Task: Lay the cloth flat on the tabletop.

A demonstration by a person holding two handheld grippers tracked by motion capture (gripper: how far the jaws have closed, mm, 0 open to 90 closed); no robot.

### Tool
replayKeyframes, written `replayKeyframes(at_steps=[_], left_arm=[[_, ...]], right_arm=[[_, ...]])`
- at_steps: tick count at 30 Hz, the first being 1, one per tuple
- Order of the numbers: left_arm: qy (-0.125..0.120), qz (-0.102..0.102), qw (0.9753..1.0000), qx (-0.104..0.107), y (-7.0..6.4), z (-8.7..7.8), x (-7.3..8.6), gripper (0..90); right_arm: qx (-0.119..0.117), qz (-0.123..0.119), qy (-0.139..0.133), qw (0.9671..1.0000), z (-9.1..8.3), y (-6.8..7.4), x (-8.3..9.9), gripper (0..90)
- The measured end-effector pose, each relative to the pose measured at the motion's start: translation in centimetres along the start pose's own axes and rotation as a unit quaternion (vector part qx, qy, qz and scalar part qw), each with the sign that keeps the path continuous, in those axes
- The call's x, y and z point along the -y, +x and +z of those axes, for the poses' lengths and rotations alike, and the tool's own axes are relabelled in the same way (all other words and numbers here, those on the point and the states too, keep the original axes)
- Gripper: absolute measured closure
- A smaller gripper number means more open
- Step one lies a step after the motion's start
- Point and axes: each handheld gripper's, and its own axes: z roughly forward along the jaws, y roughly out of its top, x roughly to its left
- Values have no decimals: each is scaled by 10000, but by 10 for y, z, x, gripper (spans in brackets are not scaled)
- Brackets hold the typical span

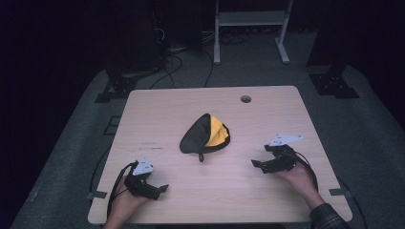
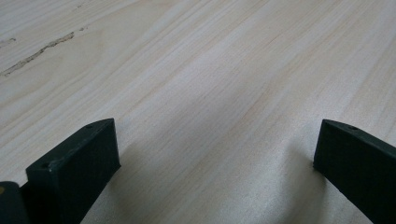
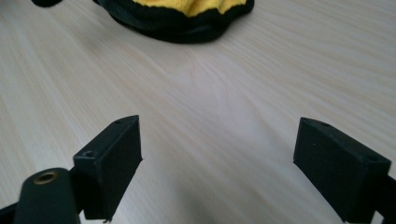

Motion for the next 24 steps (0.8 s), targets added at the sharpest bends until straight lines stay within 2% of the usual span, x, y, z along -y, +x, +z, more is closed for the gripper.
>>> replayKeyframes(at_steps=[9, 12, 15, 18, 21, 24], left_arm=[[-21, -4, 10000, -3, 0, 0, 0, 0], [-19, -4, 10000, -2, 0, 0, 0, 0], [-20, -5, 10000, -3, 0, 0, 0, 0], [-16, -1, 10000, -4, 0, 0, 0, 0], [-19, -4, 10000, -3, 0, 0, 0, 0], [-19, -2, 10000, -3, 0, 0, 0, 0]], right_arm=[[-174, -60, -179, 9997, 23, 8, -23, 207], [-261, -75, -117, 9996, 30, 10, -32, 206], [-245, -56, -290, 9993, 36, 13, -38, 234], [-355, -6, -196, 9992, 43, 13, -46, 225], [-357, -10, -356, 9987, 47, 13, -49, 263], [-528, 57, -284, 9982, 59, 13, -57, 274]])
